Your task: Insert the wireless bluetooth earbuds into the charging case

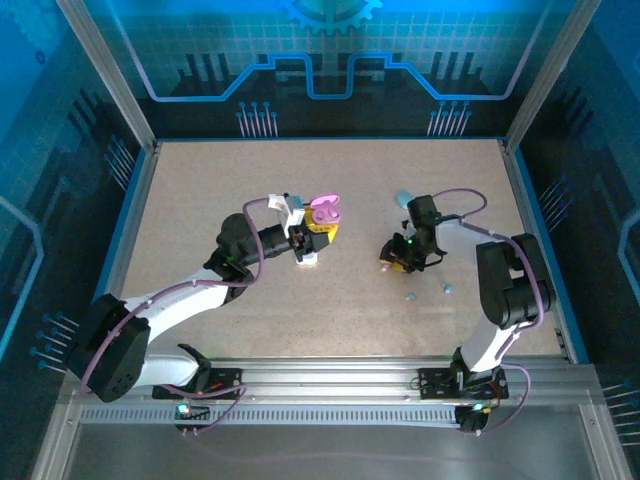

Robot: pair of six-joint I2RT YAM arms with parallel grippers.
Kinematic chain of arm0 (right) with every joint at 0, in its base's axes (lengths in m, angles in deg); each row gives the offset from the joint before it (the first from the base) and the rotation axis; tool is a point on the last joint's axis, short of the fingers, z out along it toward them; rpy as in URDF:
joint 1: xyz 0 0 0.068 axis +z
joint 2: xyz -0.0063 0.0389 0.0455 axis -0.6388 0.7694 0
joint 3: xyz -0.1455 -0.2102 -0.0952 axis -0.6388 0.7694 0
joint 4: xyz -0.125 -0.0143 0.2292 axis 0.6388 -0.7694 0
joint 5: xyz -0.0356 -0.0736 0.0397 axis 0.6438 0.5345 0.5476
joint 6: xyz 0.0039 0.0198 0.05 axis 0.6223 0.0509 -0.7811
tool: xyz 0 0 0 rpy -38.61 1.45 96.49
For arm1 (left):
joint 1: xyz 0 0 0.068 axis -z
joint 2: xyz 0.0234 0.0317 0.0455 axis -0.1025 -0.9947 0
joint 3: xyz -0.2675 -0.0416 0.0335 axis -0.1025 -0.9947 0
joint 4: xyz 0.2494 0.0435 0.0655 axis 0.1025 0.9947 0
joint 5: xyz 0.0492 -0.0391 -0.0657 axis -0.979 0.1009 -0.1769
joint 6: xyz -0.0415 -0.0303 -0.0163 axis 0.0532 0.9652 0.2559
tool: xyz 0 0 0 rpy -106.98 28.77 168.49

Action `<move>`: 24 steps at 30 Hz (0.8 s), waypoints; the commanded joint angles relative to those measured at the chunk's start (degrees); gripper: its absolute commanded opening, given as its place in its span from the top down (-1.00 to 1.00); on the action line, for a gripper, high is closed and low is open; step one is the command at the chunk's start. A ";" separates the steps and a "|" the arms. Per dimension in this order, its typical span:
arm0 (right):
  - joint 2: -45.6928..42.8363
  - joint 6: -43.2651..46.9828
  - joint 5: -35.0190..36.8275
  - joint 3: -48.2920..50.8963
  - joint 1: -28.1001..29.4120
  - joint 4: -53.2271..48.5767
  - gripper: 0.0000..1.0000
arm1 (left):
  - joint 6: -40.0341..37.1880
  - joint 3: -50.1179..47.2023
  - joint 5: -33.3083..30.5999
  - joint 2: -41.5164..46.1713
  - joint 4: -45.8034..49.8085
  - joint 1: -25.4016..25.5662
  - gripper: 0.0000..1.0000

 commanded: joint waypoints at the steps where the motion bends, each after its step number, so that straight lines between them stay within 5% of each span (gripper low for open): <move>1: 1.69 1.02 0.53 -2.12 1.45 -1.30 0.31 | -1.51 0.53 -0.39 1.91 -0.52 0.38 0.38; 18: 6.77 5.20 2.89 -8.22 4.39 -6.53 0.38 | -1.89 0.61 -0.44 2.16 0.06 0.42 0.38; 24: 8.27 8.20 9.99 -12.41 7.28 -12.23 0.42 | -1.98 0.61 -0.51 2.37 0.38 0.39 0.38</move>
